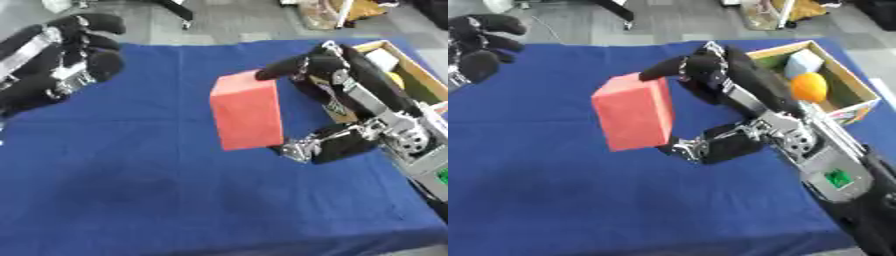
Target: Pick up the objects with one hand, pass them to the other hand, and then place them into the box on the other side of the table.
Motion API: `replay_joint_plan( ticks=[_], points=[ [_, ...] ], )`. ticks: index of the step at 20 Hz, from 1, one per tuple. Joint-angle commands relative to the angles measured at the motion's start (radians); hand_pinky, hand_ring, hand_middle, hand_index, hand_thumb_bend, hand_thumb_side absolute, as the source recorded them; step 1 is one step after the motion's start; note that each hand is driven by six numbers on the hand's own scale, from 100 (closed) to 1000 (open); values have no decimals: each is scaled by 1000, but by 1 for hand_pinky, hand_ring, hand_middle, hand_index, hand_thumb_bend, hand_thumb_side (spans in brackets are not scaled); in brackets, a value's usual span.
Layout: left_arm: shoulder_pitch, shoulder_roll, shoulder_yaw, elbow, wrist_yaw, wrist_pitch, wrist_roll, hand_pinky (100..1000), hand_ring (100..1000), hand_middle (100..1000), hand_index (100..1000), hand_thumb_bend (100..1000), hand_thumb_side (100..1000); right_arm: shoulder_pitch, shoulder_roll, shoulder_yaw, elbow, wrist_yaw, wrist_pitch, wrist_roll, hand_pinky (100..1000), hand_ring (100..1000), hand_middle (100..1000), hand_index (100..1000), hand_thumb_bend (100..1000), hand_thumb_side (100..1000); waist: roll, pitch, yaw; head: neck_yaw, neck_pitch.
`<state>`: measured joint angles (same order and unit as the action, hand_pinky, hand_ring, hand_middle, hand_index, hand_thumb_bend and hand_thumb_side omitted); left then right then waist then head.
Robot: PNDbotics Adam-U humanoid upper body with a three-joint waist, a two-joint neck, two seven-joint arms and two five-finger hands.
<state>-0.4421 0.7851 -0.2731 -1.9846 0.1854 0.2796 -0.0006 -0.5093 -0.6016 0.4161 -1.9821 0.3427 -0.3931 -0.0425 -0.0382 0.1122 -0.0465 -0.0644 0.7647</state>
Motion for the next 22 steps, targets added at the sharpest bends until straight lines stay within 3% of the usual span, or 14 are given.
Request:
replay_joint_plan(
  ticks=[1,8,9,10,17,19,22],
  points=[
    [42,15,76,-15,30,-24,123,788,774,782,885,620,710,3,-52,-64,-18,6,44,-52,100,100,100,437,199,145,15,-8,3,-29,5],
    [183,-86,172,-15,81,-107,350,762,747,752,859,577,640,94,-149,-208,-18,-14,172,-227,100,100,100,443,211,142,10,-1,17,-143,-6],
    [203,-104,179,-15,79,-120,368,760,745,750,857,524,628,107,-163,-227,-18,-16,197,-254,100,100,100,442,100,101,10,0,20,-161,-8],
    [224,-122,187,-15,76,-133,381,759,743,746,855,573,637,120,-177,-247,-18,-20,225,-281,100,100,100,441,210,140,9,2,23,-178,-11],
    [313,-249,200,-15,37,-192,420,751,730,731,844,564,629,146,-259,-332,-13,-53,458,-394,100,100,100,463,210,168,7,11,44,-260,-8],
    [328,-292,198,-15,21,-204,419,743,716,718,840,563,620,122,-280,-339,34,-55,527,-404,100,100,100,471,211,171,6,13,52,-279,-10],
    [341,-352,189,-15,14,-215,419,741,714,716,838,561,621,63,-280,-333,197,-54,587,-433,100,100,100,476,199,186,5,15,66,-304,-12]
  ],
)
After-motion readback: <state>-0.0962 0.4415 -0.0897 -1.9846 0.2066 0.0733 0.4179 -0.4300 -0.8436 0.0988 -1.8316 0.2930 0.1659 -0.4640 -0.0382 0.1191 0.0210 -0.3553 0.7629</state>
